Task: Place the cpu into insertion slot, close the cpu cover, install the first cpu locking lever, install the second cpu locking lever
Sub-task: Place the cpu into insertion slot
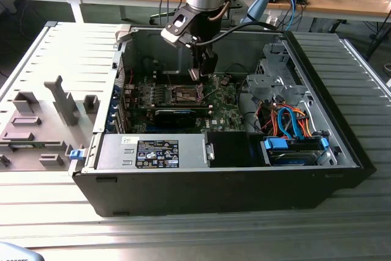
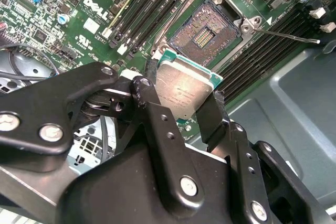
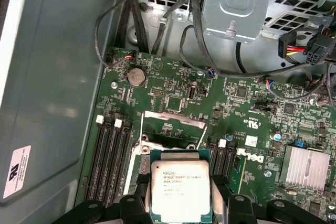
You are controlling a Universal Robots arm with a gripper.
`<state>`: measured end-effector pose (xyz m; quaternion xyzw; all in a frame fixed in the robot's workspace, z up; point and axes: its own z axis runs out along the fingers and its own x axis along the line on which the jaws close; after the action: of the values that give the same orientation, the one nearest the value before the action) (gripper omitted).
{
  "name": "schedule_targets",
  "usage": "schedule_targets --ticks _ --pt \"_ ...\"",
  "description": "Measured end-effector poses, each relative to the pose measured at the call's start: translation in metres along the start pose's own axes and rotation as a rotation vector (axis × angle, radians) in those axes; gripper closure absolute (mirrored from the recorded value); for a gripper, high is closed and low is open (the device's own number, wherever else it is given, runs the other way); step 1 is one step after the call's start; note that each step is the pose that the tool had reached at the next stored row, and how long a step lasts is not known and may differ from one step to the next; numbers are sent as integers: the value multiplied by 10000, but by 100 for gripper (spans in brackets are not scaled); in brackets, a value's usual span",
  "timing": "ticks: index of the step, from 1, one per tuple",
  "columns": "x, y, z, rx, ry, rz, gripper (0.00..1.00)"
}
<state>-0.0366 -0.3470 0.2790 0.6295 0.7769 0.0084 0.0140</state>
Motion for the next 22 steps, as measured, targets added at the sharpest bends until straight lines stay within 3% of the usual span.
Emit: schedule_targets --ticks 22 --pt "0 0 5 6 -13 417 45"
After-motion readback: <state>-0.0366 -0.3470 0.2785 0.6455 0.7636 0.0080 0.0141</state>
